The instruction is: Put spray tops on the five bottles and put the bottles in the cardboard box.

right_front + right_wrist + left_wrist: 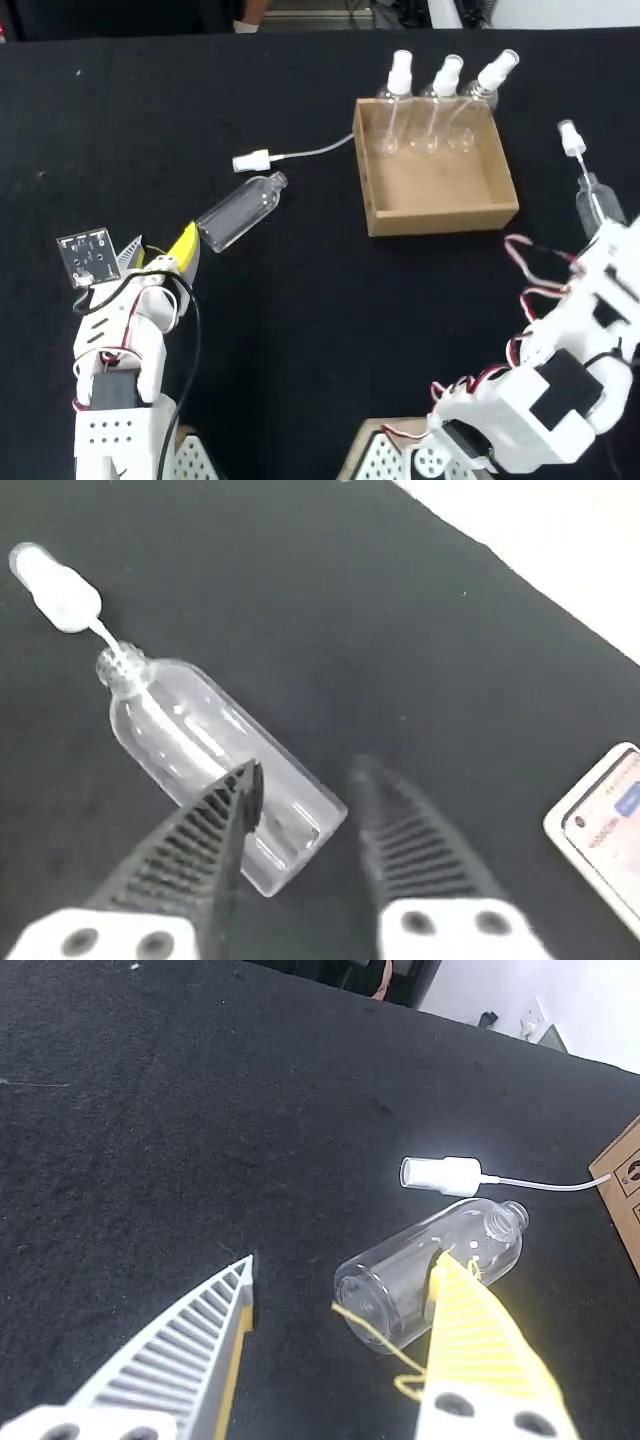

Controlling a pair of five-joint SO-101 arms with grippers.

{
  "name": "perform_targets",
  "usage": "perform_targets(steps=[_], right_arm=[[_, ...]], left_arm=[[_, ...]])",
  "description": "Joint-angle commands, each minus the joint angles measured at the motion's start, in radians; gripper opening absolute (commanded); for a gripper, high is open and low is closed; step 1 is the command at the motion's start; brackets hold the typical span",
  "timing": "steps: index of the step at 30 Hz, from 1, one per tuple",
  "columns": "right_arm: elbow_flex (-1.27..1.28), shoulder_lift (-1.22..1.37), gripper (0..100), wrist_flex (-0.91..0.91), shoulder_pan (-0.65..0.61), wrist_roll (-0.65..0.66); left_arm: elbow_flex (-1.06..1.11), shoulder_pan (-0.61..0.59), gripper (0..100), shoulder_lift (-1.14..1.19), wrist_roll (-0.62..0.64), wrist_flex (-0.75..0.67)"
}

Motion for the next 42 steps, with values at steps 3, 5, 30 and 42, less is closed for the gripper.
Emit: perform_targets(steps=[3, 5, 30, 42], right_arm=[[-0.518, -0.035, 21.6, 0.697, -0.104, 0.087], [-0.656, 0.03, 21.6, 0.829, -0.144, 0.137], [-1.785, 0.938, 35.2, 1.387, -0.18, 0.519], [-2.19, 1.231, 13.6, 1.487, -0.19, 0.519]], left_arm=[[0.022, -0.002, 27, -0.002, -0.008, 0.008], [0.022, -0.002, 27, -0.002, -0.008, 0.008], [0.022, -0.004, 27, -0.002, -0.008, 0.008], [0.022, -0.004, 27, -0.002, -0.008, 0.008]])
